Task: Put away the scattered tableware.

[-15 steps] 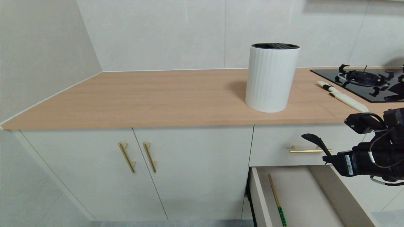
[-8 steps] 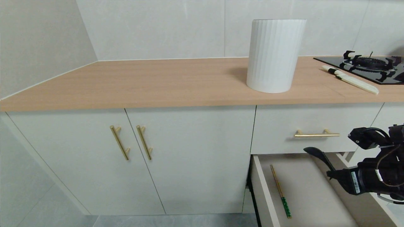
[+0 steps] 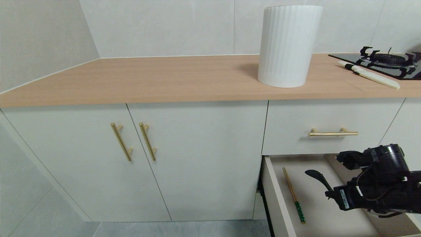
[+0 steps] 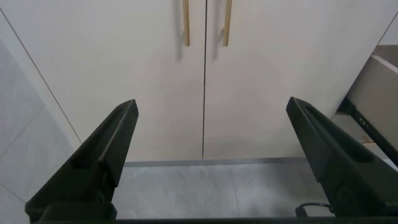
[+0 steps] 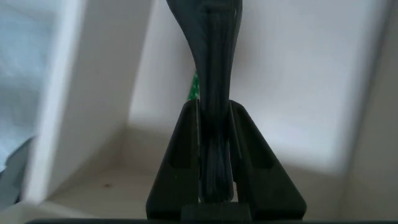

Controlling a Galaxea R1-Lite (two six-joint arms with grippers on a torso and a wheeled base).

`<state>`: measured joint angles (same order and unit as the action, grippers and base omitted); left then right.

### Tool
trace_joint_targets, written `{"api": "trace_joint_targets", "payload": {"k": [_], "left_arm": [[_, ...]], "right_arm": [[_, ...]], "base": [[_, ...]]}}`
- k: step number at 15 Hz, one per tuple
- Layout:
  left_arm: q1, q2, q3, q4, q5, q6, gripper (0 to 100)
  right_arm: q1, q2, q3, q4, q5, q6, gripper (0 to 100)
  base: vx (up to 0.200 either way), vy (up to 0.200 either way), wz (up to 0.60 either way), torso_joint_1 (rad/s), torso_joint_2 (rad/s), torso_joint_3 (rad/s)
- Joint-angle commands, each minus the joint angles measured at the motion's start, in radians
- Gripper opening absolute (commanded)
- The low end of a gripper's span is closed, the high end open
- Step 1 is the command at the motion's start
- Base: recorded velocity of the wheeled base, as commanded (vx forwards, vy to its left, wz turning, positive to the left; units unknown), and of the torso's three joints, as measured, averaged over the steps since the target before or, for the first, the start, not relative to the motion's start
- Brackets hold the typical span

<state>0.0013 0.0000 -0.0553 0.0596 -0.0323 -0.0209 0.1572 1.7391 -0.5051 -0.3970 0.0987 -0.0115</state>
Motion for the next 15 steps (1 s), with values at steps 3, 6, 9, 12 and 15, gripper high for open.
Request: {"api": "trace_joint_targets", "payload": {"k": [3, 6, 9, 12, 15], "left_arm": [[0.0, 0.0, 0.0, 0.0, 0.0, -0.001, 100], [0.0, 0.0, 0.0, 0.0, 0.0, -0.001, 100], [0.0, 0.0, 0.0, 0.0, 0.0, 0.001, 100], [0.0, 0.0, 0.0, 0.0, 0.0, -0.001, 100], [0.0, 0.0, 0.0, 0.0, 0.0, -0.001, 100]], "right_arm": [[-0.002, 0.223, -0.001, -0.103, -0.01, 0.001, 0], [-0.002, 0.365, -0.021, -0.224, -0.076, 0.041, 0], [-0.002, 0.479, -0.082, -0.264, -0.129, 0.085, 0], [-0.004, 0.52, -0.124, -0.266, -0.131, 0.099, 0], [-0.031, 0.536, -0.138, -0.292, -0.131, 0.102, 0]], "base": [[0.0, 0.0, 0.0, 0.0, 0.0, 0.0], [0.0, 0.0, 0.0, 0.0, 0.0, 0.0], [0.0, 0.0, 0.0, 0.0, 0.0, 0.0], [0.0, 0.0, 0.0, 0.0, 0.0, 0.0], [0.0, 0.0, 0.0, 0.0, 0.0, 0.0]]}}
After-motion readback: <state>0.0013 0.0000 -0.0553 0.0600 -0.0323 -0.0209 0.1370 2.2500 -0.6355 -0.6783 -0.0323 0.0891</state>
